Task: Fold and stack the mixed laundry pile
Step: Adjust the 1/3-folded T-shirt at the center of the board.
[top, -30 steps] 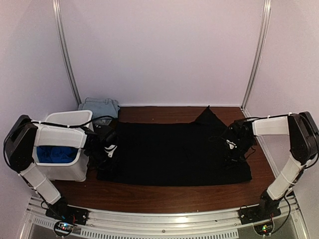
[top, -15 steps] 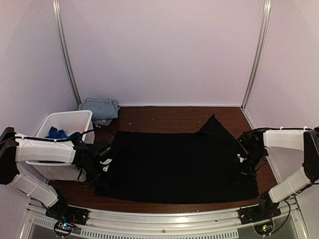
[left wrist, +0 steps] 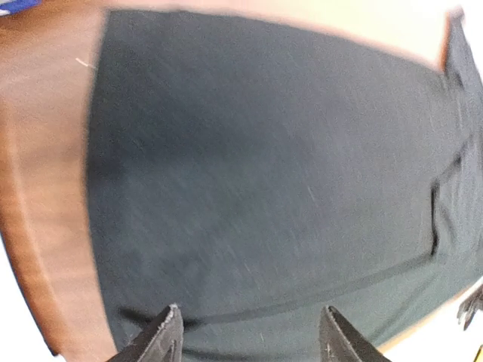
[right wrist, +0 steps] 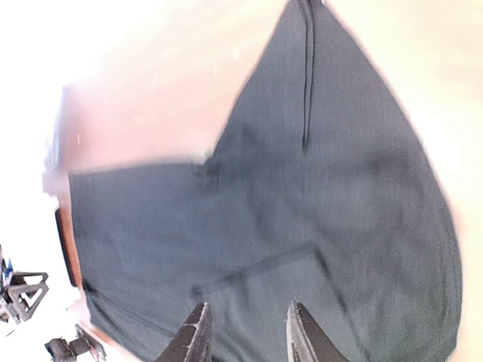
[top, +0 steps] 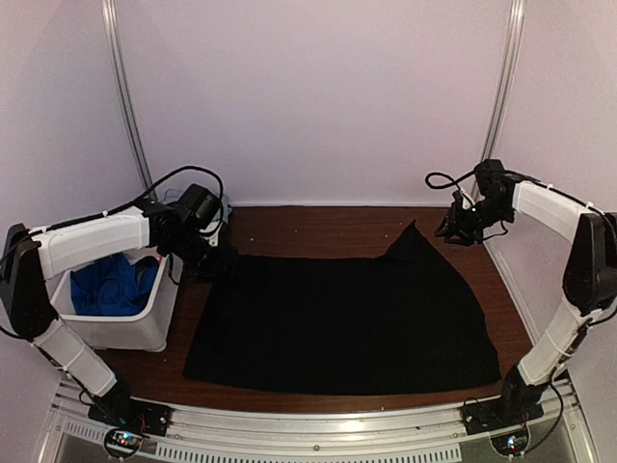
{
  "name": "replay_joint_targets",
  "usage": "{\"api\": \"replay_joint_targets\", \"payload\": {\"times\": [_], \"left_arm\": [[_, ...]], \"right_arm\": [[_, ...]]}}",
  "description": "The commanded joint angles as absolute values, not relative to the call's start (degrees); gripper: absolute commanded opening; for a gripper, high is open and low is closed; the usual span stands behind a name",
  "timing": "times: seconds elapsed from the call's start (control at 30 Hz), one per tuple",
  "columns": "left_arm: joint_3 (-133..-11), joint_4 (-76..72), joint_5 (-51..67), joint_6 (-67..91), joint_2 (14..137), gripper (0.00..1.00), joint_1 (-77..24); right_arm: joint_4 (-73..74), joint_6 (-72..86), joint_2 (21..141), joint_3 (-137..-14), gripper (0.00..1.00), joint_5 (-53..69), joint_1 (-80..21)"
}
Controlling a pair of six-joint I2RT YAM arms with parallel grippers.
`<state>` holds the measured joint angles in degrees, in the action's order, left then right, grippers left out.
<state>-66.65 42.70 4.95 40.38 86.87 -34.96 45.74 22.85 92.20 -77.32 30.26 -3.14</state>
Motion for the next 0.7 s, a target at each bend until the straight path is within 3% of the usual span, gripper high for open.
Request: {"api": "replay_joint_targets", "payload": {"times": [0.0, 0.17, 0.37, 0.67], "left_arm": [[-73.01, 37.69, 7.7, 39.15, 90.75, 0.62, -27.36], [-83.13, 39.47, 7.6, 35.3, 99.92, 0.59, -23.86], [-89.99, 38.91, 11.78, 30.96, 109.17, 0.57, -22.49], [-91.67, 40.61, 11.67, 30.66, 109.89, 0.56, -20.74]], "right_arm": [[40.32, 21.29, 102.19, -83.49, 0.31, 34.18, 0.08], [42.5, 21.49, 113.78, -93.62, 0.26, 38.15, 1.21], [36.3, 28.7, 119.65, -95.34, 0.27, 42.22, 0.01], [38.33, 31.47, 126.97, -100.47, 0.3, 38.33, -4.66]]}}
